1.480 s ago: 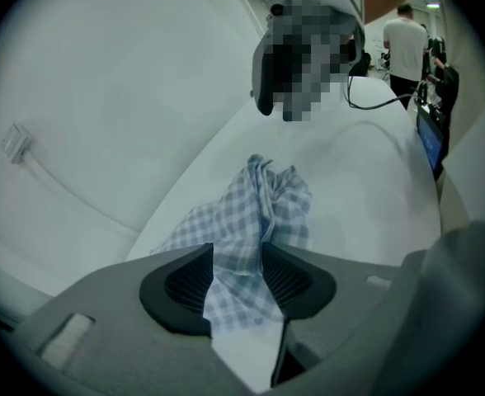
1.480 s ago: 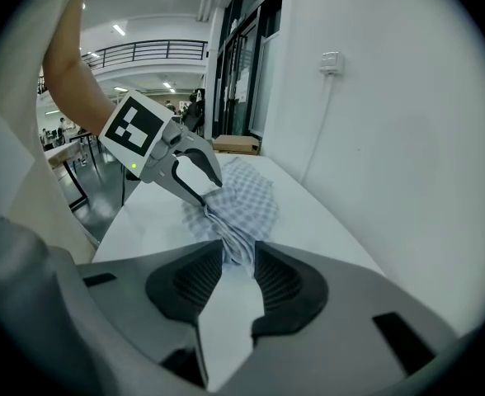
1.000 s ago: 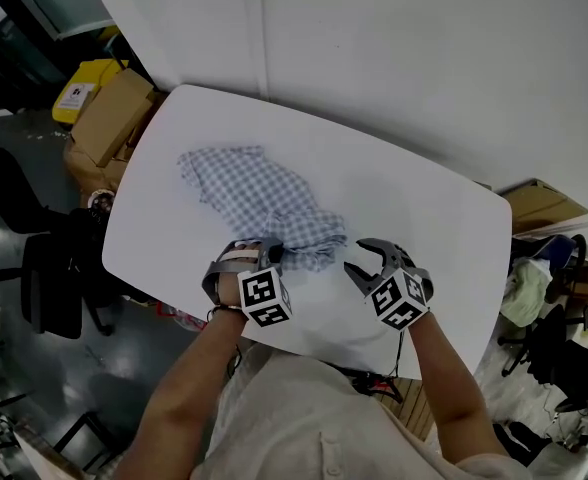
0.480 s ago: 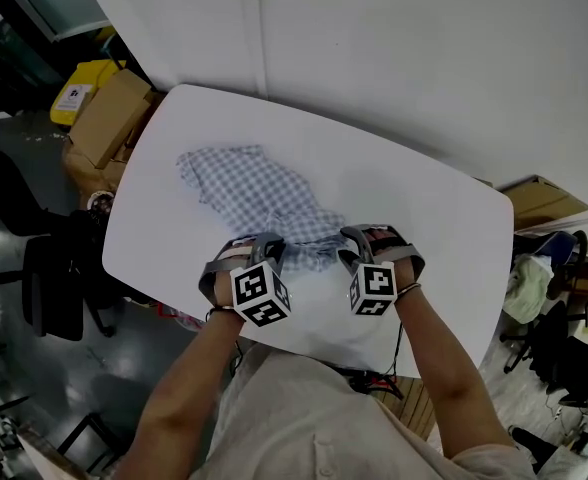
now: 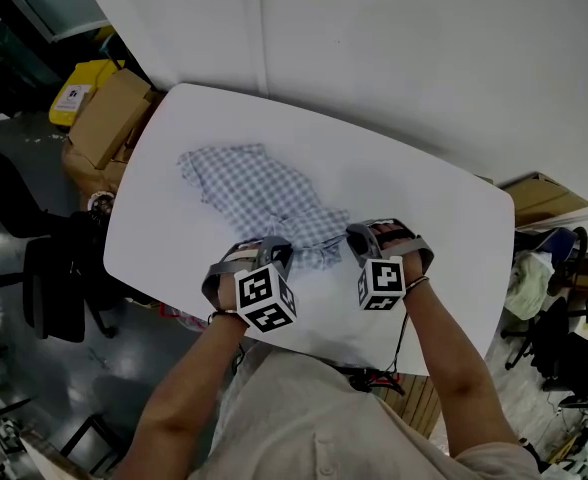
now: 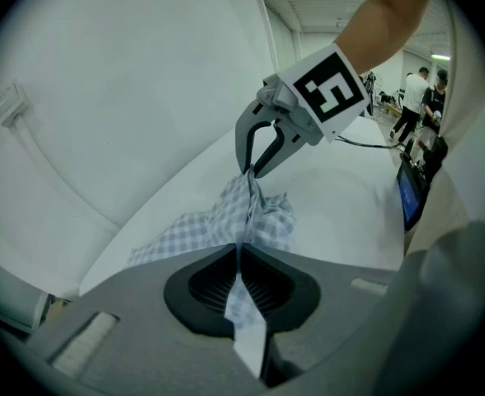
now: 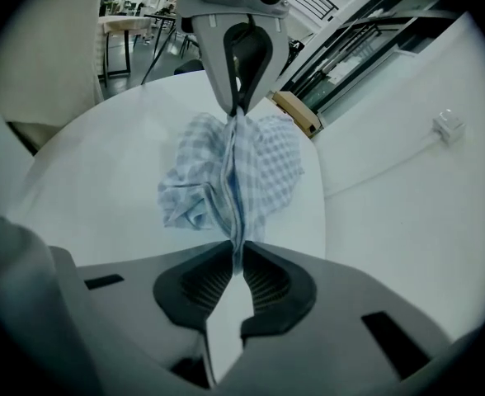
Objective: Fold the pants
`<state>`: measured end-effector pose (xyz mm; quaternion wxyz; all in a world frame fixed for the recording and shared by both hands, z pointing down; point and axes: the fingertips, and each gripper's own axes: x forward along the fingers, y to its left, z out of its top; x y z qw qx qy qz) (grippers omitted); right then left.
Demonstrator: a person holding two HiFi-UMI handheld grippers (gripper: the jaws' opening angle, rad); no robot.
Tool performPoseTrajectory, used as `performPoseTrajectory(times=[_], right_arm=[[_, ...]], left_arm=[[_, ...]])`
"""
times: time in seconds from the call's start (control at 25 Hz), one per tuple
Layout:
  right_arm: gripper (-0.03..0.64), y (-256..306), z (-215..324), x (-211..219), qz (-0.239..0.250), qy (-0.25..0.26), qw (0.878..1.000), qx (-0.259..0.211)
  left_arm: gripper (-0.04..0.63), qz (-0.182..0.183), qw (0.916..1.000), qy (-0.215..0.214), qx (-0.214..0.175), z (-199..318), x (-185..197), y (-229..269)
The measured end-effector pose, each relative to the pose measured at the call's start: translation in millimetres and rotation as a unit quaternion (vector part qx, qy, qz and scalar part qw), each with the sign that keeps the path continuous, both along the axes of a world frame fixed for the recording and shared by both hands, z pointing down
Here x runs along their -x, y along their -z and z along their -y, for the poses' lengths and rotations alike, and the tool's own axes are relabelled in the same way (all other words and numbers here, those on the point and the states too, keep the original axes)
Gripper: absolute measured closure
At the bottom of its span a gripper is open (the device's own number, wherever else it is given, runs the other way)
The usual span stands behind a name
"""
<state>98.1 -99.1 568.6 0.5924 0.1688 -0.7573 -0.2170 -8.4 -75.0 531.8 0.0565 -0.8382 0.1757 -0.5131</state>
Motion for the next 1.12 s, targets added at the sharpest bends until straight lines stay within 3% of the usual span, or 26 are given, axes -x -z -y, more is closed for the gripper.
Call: performPoseTrajectory(times=[0.28, 0.52, 0.68, 0.88, 1.04, 1.12], right_arm=[[0.566, 24.2, 1.0, -12.2, 0.006, 0.014, 1.0, 0.019], [0.565, 26.5, -28.1, -22.0, 0.026, 0.036, 0.993, 0.109], [0.451, 25.7, -33.9, -16.5, 0.066, -0.008, 0.987, 0.147], [0.425, 40.9, -34.5, 7.2, 0.131, -0.04, 0.981, 0.138], [0.394, 62.4, -30.1, 36.0, 0.235, -0.113, 0.96, 0.107], [0.393, 70.7, -26.7, 48.9, 0.264, -0.129, 0.953, 0.078]], left_arm=[[0.566, -0.064, 0.9945, 0.032, 0.076, -17.5, -14.0, 16.9], [0.566, -0.088, 0.9883, 0.052, 0.114, -8.7, -19.1, 35.6], [0.566, -0.08, 0.9882, 0.051, 0.12, -7.2, -20.3, 37.2], [0.566, -0.09, 0.9841, 0.068, 0.138, -5.1, -22.8, 37.4], [0.566, -0.088, 0.9844, 0.063, 0.138, -2.7, -24.0, 41.6], [0.566, -0.087, 0.9849, 0.059, 0.138, -2.0, -25.6, 45.7]])
